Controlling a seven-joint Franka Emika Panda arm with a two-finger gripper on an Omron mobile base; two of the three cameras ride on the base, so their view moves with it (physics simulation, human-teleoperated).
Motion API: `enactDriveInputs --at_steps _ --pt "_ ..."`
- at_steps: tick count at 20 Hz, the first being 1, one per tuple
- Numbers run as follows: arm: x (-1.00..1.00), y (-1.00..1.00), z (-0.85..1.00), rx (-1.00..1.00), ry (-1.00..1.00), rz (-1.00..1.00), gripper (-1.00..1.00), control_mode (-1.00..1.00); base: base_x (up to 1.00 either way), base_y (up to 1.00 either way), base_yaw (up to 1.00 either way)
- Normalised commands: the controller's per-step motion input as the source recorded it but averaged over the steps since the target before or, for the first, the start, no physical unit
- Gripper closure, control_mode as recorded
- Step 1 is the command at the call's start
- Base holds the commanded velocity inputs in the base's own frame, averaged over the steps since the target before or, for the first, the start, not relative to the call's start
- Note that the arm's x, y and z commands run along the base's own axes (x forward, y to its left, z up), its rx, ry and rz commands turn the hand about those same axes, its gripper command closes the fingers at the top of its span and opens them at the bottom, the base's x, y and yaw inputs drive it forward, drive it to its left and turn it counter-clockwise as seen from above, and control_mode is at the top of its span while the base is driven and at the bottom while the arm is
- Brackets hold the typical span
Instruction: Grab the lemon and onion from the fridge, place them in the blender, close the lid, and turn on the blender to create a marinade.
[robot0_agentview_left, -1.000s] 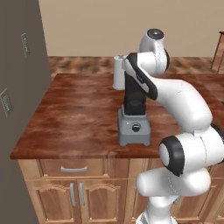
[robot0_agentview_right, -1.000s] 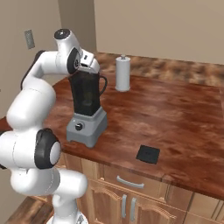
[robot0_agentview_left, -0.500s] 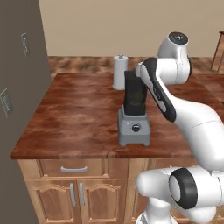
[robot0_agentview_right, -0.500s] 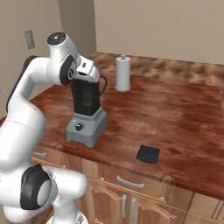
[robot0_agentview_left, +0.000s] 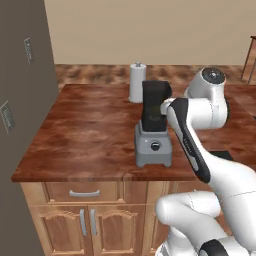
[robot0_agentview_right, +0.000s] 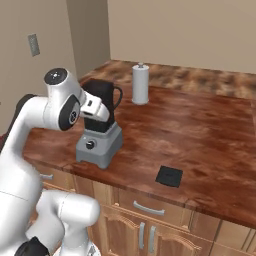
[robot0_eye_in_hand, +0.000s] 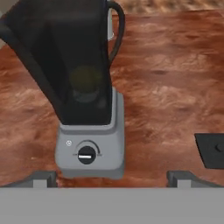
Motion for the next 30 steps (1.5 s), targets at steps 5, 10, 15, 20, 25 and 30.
enactDriveInputs --at_steps 5,10,15,20,25,30 --pt "-0.44 0.0 -0.37 0.0 0.0 0.01 -1.0 -1.0 0.0 0.0 0.0" --pt "0.0 0.0 0.0 0.0 0.0 0.0 -1.0 1.0 -0.91 -0.07 -0.01" --pt "0.0 0.0 0.0 0.0 0.0 0.0 -1.0 1.0 -0.97 -0.43 -0.24" --pt "0.0 0.0 0.0 0.0 0.0 0.0 -1.0 1.0 -0.25 -0.78 -0.6" --pt "0.0 0.0 0.0 0.0 0.0 0.0 -1.0 1.0 0.1 -0.88 -0.67" --pt "0.0 0.0 0.0 0.0 0.0 0.0 -1.0 1.0 0.44 -0.86 -0.58"
